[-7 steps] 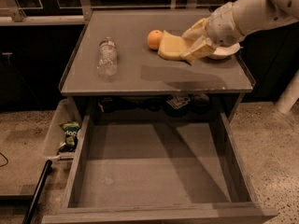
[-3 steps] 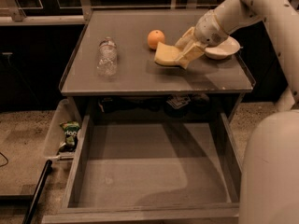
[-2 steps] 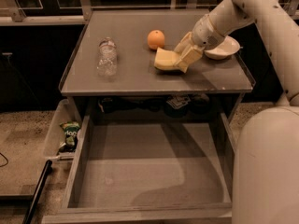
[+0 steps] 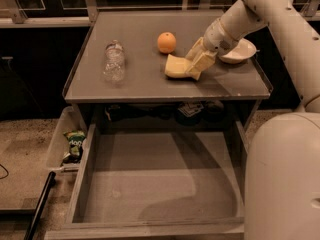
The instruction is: Pick sponge from top drawer and place on counter
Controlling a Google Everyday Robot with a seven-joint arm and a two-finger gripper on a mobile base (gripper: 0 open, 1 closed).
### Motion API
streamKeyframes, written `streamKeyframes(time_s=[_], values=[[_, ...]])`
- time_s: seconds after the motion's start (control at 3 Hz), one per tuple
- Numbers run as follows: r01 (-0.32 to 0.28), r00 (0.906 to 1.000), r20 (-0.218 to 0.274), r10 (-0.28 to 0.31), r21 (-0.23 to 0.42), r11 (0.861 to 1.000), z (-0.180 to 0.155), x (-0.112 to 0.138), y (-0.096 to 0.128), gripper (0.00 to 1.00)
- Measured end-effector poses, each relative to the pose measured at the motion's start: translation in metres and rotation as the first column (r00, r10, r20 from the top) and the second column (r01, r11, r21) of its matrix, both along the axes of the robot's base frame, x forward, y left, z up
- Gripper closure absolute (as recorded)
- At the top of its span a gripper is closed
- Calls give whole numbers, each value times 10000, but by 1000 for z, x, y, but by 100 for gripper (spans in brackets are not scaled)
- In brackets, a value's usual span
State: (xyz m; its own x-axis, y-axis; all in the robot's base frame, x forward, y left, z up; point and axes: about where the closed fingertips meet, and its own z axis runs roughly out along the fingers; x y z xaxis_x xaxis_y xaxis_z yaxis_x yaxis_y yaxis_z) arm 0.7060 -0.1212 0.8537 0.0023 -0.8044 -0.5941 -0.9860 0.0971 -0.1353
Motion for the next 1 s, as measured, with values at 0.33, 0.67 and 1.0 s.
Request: streamKeyframes(time_s=[0.33, 0.67, 1.0], values=[[0, 10000, 0, 0, 0, 10000, 0, 0, 0, 58], [0, 10000, 0, 0, 0, 10000, 0, 0, 0, 34], [0, 10000, 0, 0, 0, 10000, 0, 0, 0, 11]])
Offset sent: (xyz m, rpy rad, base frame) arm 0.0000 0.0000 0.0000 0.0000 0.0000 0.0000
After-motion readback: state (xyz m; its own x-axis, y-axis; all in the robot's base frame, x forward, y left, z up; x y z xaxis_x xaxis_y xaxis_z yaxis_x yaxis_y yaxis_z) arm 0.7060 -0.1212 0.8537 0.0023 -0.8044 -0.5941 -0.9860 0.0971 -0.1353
